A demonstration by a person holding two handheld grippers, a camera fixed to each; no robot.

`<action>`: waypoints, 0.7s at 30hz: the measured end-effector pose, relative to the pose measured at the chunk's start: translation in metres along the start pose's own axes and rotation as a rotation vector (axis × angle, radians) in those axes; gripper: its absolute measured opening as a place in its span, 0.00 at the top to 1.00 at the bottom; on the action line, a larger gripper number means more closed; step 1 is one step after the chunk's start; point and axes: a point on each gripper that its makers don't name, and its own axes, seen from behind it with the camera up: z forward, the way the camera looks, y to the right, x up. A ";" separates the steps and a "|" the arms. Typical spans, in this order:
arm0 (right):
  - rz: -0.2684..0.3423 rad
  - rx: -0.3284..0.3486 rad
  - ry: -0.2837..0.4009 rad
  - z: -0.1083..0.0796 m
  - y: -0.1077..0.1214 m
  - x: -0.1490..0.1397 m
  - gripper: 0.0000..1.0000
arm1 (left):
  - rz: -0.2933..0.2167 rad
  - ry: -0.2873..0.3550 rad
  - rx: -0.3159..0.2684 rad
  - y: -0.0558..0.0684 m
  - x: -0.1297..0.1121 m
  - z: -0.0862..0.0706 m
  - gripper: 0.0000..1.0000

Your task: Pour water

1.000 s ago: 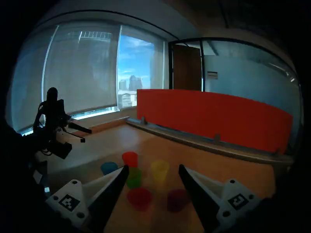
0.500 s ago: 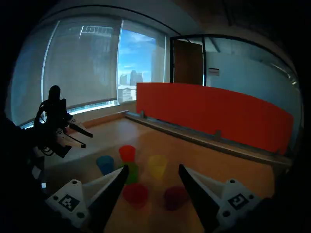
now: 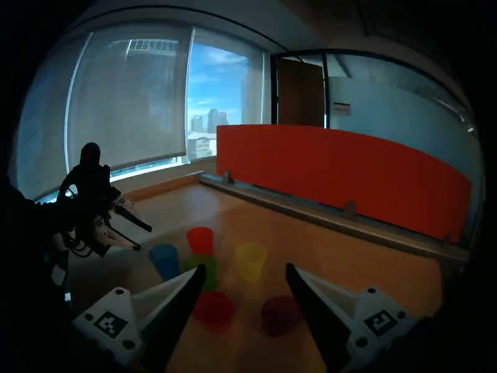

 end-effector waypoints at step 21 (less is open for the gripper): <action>-0.008 -0.001 -0.021 0.013 0.005 -0.009 0.01 | 0.019 -0.112 -0.043 0.004 -0.035 0.032 0.15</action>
